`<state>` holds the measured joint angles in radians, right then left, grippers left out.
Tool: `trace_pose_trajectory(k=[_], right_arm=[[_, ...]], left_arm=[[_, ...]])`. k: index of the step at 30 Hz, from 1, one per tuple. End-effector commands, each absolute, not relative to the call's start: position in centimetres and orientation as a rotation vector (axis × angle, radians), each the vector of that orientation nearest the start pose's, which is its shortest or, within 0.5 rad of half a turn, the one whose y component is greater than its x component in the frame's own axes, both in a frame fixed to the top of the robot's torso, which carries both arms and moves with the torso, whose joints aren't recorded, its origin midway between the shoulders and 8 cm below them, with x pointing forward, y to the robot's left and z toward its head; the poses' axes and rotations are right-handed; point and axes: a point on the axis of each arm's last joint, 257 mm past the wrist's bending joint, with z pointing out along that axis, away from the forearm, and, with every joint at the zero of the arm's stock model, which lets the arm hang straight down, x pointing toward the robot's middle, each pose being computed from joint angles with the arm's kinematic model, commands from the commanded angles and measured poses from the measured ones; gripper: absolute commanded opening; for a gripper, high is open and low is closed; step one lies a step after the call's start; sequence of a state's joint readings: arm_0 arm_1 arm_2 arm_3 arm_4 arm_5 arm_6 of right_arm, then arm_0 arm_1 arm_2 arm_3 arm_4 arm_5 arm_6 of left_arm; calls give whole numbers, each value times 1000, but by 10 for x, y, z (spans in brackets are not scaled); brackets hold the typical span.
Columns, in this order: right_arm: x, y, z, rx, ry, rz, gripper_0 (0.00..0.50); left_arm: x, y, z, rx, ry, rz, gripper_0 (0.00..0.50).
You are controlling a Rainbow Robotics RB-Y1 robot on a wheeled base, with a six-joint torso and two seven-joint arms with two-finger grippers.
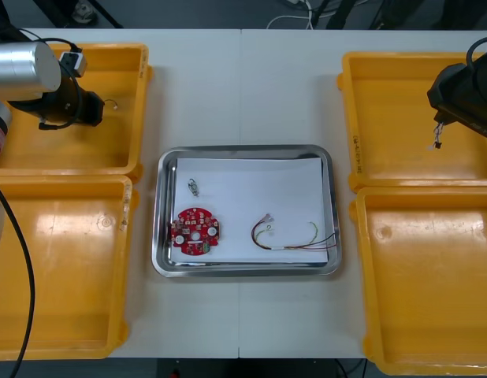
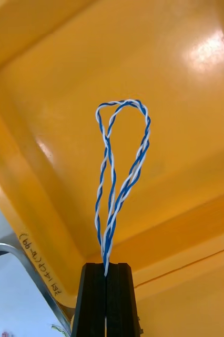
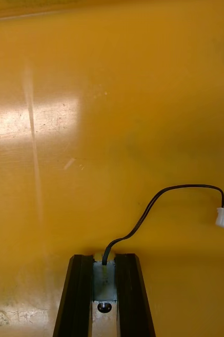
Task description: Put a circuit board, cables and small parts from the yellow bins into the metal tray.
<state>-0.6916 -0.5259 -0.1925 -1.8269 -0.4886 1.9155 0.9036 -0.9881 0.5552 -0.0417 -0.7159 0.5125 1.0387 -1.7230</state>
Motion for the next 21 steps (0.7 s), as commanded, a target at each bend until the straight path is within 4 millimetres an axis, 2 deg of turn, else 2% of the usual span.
trace_pose_trajectory(k=[1, 6, 12, 21], right_arm=[[501, -285, -82, 365, 2463, 139, 0], [484, -249, -74, 119, 2485, 175, 0], [458, -214, -72, -179, 2501, 177, 0], [438, -195, -79, -584, 2480, 132, 0]], left_arm=[[678, 341, -171, 242, 2390, 141, 0], [666, 353, -170, 219, 2439, 122, 0], [652, 365, -161, 217, 2485, 124, 0], [620, 382, -140, 227, 2521, 160, 0]])
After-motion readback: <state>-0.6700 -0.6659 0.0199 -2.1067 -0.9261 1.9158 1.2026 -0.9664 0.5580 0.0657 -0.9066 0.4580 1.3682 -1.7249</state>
